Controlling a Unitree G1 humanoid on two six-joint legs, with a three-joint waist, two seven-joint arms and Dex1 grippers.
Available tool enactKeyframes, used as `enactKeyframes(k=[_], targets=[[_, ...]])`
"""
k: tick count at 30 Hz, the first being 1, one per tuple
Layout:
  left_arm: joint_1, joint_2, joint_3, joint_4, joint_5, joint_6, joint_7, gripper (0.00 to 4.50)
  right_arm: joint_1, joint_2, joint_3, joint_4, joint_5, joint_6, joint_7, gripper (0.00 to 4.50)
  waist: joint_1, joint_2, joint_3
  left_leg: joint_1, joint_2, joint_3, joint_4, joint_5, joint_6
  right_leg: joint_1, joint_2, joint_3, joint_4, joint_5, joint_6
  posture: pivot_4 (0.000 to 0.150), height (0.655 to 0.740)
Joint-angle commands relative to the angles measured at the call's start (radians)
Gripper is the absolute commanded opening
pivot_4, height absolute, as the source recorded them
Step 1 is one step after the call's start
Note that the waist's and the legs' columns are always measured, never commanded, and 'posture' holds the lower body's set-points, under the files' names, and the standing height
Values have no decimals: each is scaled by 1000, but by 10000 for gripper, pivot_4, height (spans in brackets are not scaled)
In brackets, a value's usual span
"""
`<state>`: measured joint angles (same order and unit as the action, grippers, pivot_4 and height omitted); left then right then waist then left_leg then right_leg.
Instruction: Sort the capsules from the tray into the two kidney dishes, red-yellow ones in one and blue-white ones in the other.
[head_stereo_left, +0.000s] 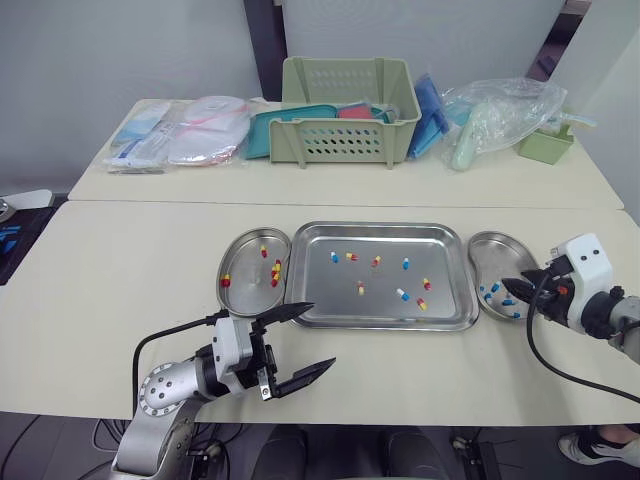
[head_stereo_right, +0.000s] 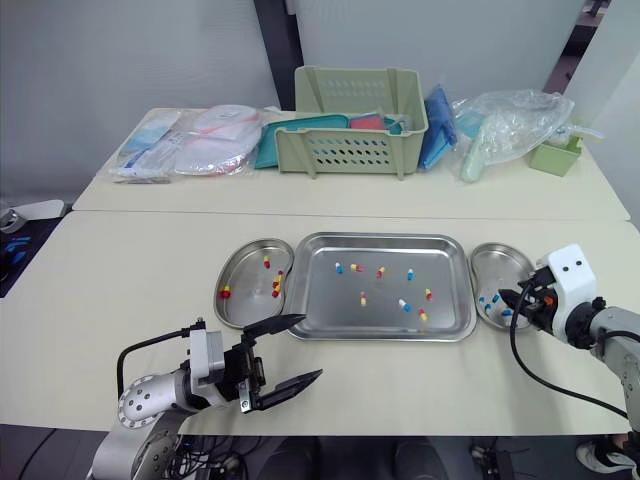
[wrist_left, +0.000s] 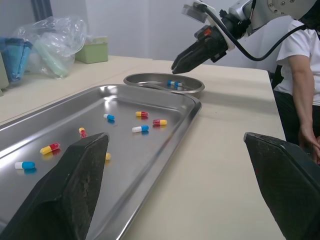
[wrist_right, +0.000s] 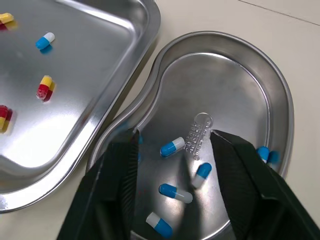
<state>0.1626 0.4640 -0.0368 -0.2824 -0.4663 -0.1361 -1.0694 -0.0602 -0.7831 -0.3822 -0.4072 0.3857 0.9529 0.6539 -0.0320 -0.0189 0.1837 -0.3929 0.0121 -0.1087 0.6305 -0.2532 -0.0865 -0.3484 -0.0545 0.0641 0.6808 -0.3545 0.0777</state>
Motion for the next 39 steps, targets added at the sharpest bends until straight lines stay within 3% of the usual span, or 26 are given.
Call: enactKeyframes(k=[1, 9, 13, 21, 24, 27, 39], targets=[[9, 2, 33, -33, -8, -8, 38, 45000, 38, -29, -65, -22, -6, -109, 29, 28402, 1, 0, 0, 0, 0, 0, 0, 0, 0, 0, 0, 0, 0, 0, 0, 1500, 7390], [51, 47, 251, -33, -4, 52, 233, 45000, 218, -54, -131, 36, -47, -437, 168, 28402, 1, 0, 0, 1, 0, 0, 0, 0, 0, 1, 0, 0, 0, 0, 0, 1500, 7390], [59, 95, 430, 67, -2, 63, 310, 45000, 270, -77, -214, 115, -35, -516, 235, 28402, -1, 0, 0, 2, 0, 0, 0, 0, 0, 2, 0, 0, 0, 0, 0, 1500, 7390], [156, 200, 646, 371, 22, 51, 294, 45000, 410, -153, -313, 382, -86, -740, 398, 28402, -2, 0, 0, 7, 0, 1, -1, 0, 0, 6, 0, 0, -2, 0, 0, 1500, 7390], [190, 237, 677, 464, 36, 15, 252, 45000, 419, -193, -308, 430, -86, -765, 447, 34647, -4, 0, 0, 10, 0, 2, -2, 0, 0, 8, 0, 1, -1, 0, 0, 1500, 7390], [193, 249, 687, 503, 42, -9, 237, 45000, 411, -213, -299, 457, -85, -777, 461, 44579, -3, -1, 0, 12, 0, 2, -2, 0, 0, 10, 0, 1, -1, 0, 0, 1500, 7390], [314, 205, 681, 390, 16, -12, 186, 45000, 372, -220, -252, 519, -106, -828, 471, 44855, -2, -1, 0, 11, 1, 2, -2, 0, 0, 11, 0, 1, -2, 0, 0, 1500, 7390]])
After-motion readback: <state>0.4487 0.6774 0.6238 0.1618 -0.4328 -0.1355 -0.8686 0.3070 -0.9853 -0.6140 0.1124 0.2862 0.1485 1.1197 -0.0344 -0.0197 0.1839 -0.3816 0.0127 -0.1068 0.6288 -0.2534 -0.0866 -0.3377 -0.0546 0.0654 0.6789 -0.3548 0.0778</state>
